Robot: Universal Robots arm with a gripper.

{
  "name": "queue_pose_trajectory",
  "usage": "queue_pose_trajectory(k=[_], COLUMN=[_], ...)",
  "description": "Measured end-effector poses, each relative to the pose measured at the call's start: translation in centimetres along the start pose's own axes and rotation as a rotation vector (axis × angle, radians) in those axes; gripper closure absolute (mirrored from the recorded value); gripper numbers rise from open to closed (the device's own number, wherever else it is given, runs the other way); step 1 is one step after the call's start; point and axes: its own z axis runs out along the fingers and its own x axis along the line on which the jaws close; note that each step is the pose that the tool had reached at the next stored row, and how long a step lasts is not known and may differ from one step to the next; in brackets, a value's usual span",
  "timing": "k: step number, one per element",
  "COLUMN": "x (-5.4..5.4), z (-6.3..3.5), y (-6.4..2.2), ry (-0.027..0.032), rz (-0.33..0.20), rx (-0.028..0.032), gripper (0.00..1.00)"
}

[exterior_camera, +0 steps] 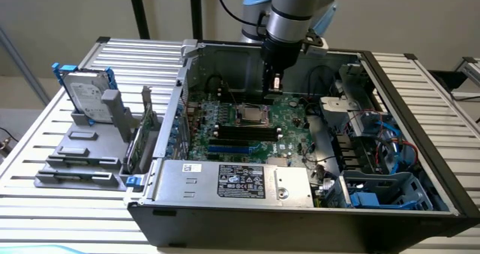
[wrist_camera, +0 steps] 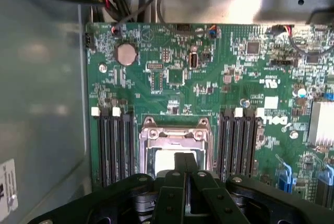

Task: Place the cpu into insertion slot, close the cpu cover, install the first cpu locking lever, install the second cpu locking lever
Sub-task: 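Close the cpu cover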

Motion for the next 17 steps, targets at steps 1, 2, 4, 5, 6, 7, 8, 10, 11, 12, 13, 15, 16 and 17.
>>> queue_pose_trajectory(k=[1, 2, 4, 5, 6, 7, 8, 10, 11, 12, 13, 15, 16, 17], x=[0.0, 0.0, -0.1, -0.1, -0.2, -0.2, -0.3, -0.4, -0.4, -0.5, -0.5, -0.6, -0.6, -0.7], z=[0.02, 0.05, 0.09, 0.11, 0.15, 0.19, 0.24, 0.39, 0.48, 0.58, 0.68, 0.85, 0.94, 1.03], y=[-0.31, -0.6, -1.15, -1.4, -1.63, -1.84, -2.04, -2.37, -2.53, -2.7, -2.86, -3.21, -3.39, -3.57], ry=[0.0, 0.0002, 0.0002, 0.0001, 0.0001, 0.0, -0.0001, 0.0, -0.0001, -0.0003, -0.0003, -0.0004, -0.0005, -0.0006], rz=[0.0, 0.0, 0.0, 0.0, 0.0, 0.0, 0.0, 0.0, 0.0, 0.0, -0.001, -0.001, -0.001, -0.001], rx=[0.0019, 0.0035, 0.0072, 0.0093, 0.0116, 0.0142, 0.0166, 0.0219, 0.025, 0.0286, 0.0318, 0.0388, 0.0422, 0.0457], gripper=[0.89, 0.89, 0.89, 0.89, 0.89, 0.89, 0.89, 0.89, 0.89, 0.89, 0.89, 0.89, 0.89, 0.89])
